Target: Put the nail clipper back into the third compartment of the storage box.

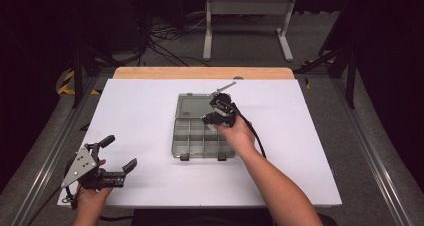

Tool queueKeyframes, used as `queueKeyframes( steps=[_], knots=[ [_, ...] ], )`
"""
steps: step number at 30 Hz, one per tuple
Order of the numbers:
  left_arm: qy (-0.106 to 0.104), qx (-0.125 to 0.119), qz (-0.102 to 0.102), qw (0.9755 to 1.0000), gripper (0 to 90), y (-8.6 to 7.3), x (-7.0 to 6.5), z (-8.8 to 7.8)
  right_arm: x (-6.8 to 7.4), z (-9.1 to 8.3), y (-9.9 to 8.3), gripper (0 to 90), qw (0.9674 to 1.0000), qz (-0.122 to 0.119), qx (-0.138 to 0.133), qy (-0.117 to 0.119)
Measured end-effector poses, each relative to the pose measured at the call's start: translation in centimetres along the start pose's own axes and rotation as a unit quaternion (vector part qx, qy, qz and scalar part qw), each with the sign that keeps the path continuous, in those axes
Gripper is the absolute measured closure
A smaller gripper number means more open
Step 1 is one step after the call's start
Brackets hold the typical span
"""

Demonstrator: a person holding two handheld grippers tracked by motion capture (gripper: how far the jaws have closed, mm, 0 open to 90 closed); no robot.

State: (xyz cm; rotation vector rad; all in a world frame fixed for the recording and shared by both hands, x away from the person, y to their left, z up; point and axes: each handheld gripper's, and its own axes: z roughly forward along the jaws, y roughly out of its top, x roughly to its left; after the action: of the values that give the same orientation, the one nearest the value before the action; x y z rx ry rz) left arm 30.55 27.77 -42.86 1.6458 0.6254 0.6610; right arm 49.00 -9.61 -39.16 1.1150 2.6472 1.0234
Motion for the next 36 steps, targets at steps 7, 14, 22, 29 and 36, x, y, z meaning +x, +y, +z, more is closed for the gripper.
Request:
queueKeyframes(
  steps=[7,14,22,29,36],
  knots=[
    [0.000,-0.003,-0.001,1.0000,0.1,0.0,0.0,0.0,-0.3,0.2,-0.3,77.5,1.0000,0.009,0.004,0.001],
    [0.000,-0.001,-0.001,1.0000,0.1,0.0,0.0,0.1,-0.4,0.0,-0.3,65.5,0.9999,0.012,0.010,-0.002],
    [-0.002,-0.001,-0.001,1.0000,0.1,0.0,0.0,0.2,0.4,-1.7,-0.2,54.6,0.9999,-0.012,-0.011,-0.002],
    [-0.002,-0.001,0.000,1.0000,0.1,0.0,0.0,0.2,1.1,-4.0,-0.1,39.0,0.9987,-0.030,-0.041,-0.008],
    [-0.002,-0.002,0.000,1.0000,0.1,0.1,0.0,0.2,1.6,-6.8,-0.7,19.8,0.9970,-0.041,-0.066,-0.002]
  ],
)
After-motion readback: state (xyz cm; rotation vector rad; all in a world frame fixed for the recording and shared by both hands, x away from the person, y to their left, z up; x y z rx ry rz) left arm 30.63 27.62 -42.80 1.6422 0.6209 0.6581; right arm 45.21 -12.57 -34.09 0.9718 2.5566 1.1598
